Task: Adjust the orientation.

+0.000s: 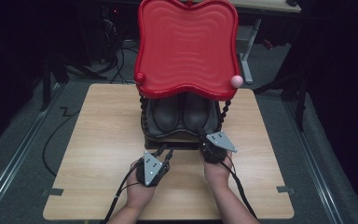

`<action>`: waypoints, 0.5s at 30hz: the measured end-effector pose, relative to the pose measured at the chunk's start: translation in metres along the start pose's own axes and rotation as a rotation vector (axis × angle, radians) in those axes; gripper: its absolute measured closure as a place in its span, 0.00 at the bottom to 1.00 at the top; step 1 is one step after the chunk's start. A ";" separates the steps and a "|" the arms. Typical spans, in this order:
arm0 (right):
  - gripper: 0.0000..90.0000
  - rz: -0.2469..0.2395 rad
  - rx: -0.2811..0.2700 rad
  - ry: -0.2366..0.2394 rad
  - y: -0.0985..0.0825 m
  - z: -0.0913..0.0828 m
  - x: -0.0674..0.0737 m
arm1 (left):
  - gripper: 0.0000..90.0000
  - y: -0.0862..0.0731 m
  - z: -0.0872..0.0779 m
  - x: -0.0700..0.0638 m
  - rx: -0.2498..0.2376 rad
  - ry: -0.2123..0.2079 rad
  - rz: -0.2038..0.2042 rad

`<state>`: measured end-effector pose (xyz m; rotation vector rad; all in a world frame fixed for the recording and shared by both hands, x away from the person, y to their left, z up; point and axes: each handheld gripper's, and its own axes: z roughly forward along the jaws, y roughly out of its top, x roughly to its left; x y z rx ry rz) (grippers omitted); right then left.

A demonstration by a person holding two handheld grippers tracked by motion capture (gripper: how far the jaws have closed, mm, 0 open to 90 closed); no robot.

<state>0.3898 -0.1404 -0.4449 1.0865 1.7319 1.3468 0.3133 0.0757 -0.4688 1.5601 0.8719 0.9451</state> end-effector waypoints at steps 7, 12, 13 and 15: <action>1.00 0.017 -0.052 -0.044 0.004 -0.005 -0.012 | 0.95 0.010 0.008 0.021 -0.065 0.098 -0.017; 1.00 0.023 -0.060 -0.082 0.001 0.000 -0.019 | 0.98 0.016 0.027 0.029 -0.107 0.149 -0.048; 1.00 0.019 -0.062 -0.091 0.001 0.001 -0.019 | 0.98 0.014 0.031 0.029 -0.107 0.155 -0.040; 1.00 0.010 -0.065 -0.103 0.000 0.002 -0.019 | 0.98 0.009 0.040 0.030 -0.097 0.168 -0.040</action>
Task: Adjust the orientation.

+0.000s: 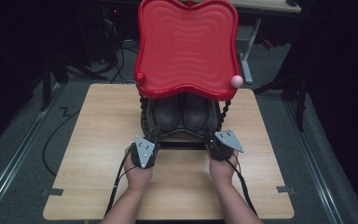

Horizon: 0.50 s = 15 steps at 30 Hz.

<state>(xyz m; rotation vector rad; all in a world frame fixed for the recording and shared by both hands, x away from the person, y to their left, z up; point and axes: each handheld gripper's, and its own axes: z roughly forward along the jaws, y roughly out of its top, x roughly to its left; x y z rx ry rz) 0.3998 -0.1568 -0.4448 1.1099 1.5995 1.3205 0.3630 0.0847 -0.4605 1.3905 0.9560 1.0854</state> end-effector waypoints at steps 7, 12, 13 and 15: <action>1.00 0.002 0.023 -0.010 -0.004 0.008 0.003 | 0.98 -0.010 0.013 -0.001 -0.025 -0.011 -0.054; 1.00 -0.010 0.025 -0.012 -0.004 0.009 0.007 | 0.96 -0.008 0.017 -0.005 -0.022 -0.033 -0.065; 1.00 -0.011 0.027 -0.011 -0.004 0.009 0.006 | 0.95 -0.007 0.016 -0.005 -0.019 -0.034 -0.064; 0.99 -0.009 0.020 -0.009 -0.003 0.007 0.006 | 0.91 -0.006 0.014 -0.005 -0.018 -0.030 -0.053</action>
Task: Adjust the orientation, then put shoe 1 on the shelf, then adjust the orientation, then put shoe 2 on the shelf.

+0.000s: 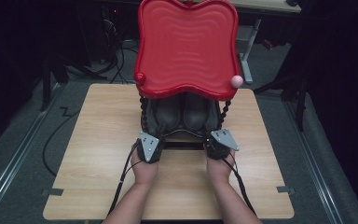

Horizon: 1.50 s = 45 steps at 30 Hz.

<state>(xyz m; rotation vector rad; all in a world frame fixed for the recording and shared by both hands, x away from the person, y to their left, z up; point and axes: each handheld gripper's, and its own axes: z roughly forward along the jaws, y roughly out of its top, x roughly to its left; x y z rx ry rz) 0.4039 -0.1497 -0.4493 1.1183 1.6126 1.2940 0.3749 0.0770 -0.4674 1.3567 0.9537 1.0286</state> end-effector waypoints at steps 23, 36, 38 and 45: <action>0.77 -0.015 -0.049 0.086 0.001 -0.040 -0.012 | 0.66 0.015 -0.049 0.014 0.044 -0.041 0.028; 0.51 -0.033 0.076 0.091 -0.030 -0.066 -0.053 | 0.54 -0.014 -0.099 0.070 0.223 0.024 0.028; 0.49 -0.028 0.088 0.083 -0.034 -0.070 -0.060 | 0.53 -0.021 -0.107 0.077 0.247 0.036 0.028; 0.38 -0.020 0.153 0.053 -0.049 -0.083 -0.084 | 0.50 -0.030 -0.120 0.097 0.313 0.068 0.045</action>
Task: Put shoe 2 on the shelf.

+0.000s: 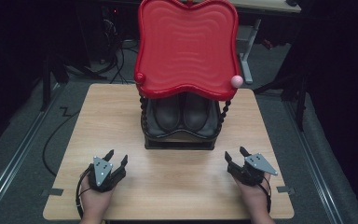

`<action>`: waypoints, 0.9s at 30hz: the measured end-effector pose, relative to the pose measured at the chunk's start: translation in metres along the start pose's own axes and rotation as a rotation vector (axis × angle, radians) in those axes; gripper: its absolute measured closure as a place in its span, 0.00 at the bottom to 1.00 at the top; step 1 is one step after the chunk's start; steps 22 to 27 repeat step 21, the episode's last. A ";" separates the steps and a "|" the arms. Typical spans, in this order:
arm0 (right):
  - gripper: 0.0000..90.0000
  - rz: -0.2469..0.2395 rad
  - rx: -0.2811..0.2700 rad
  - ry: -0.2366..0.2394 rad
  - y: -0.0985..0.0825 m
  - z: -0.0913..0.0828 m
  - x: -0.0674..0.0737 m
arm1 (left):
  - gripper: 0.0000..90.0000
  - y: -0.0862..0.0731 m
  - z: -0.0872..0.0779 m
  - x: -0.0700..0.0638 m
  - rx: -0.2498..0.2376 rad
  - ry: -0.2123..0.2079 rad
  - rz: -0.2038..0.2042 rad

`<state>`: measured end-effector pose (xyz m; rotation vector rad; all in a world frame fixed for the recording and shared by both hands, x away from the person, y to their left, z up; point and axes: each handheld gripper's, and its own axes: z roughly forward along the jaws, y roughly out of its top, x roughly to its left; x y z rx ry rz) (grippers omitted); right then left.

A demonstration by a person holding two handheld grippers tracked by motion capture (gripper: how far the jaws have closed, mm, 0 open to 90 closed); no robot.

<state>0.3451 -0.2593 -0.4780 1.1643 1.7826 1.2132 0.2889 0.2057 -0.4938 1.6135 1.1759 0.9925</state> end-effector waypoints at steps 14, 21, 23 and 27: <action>0.27 0.063 0.066 -0.068 -0.016 -0.025 -0.044 | 0.47 -0.018 -0.037 0.039 0.076 0.087 -0.042; 0.27 0.104 0.059 -0.091 -0.013 -0.020 -0.050 | 0.47 -0.021 -0.038 0.046 0.087 0.083 -0.034; 0.27 0.104 0.059 -0.091 -0.013 -0.020 -0.050 | 0.47 -0.021 -0.038 0.046 0.087 0.083 -0.034; 0.27 0.104 0.059 -0.091 -0.013 -0.020 -0.050 | 0.47 -0.021 -0.038 0.046 0.087 0.083 -0.034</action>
